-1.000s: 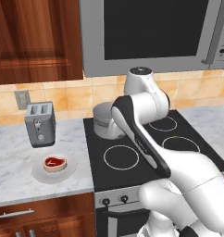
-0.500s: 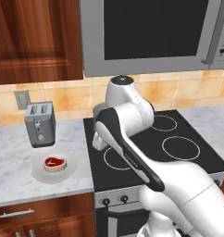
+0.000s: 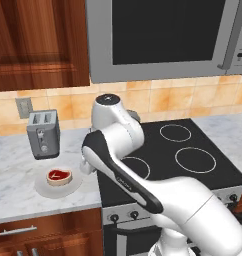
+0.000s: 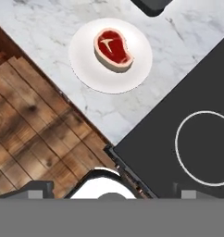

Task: Retrieve the frozen meat and place it in the pot on a burner. Then turn the burner on.

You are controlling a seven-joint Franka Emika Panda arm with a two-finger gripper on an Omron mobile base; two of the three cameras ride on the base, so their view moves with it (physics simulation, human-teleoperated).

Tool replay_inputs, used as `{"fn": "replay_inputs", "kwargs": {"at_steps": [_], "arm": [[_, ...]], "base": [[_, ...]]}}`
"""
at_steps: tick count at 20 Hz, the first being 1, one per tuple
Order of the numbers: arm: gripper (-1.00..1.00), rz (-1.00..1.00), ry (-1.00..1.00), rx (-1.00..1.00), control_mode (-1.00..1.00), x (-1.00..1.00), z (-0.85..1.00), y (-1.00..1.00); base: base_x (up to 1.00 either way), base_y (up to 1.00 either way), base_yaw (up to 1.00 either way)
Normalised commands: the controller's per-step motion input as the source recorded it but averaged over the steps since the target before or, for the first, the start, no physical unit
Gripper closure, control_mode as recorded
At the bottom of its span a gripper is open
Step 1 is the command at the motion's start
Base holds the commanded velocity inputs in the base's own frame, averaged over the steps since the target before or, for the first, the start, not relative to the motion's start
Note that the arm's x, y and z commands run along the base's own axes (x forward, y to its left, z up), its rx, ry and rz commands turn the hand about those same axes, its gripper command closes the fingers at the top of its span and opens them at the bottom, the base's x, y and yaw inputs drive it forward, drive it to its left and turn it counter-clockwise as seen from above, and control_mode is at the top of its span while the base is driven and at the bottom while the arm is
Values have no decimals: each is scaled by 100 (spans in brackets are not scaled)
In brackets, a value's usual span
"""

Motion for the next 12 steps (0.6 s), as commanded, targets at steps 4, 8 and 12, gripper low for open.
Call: {"fn": "replay_inputs", "kwargs": {"at_steps": [4, 8, 12], "arm": [[-100, 7, 0, -1, -100, 0, -33, 51], [-100, 7, 3, -1, -100, 1, -25, 21], [-100, 3, 11, -1, -100, 13, -31, 21]], "base": [[0, 0, 0], [0, 0, 0], [0, 0, 0]]}}
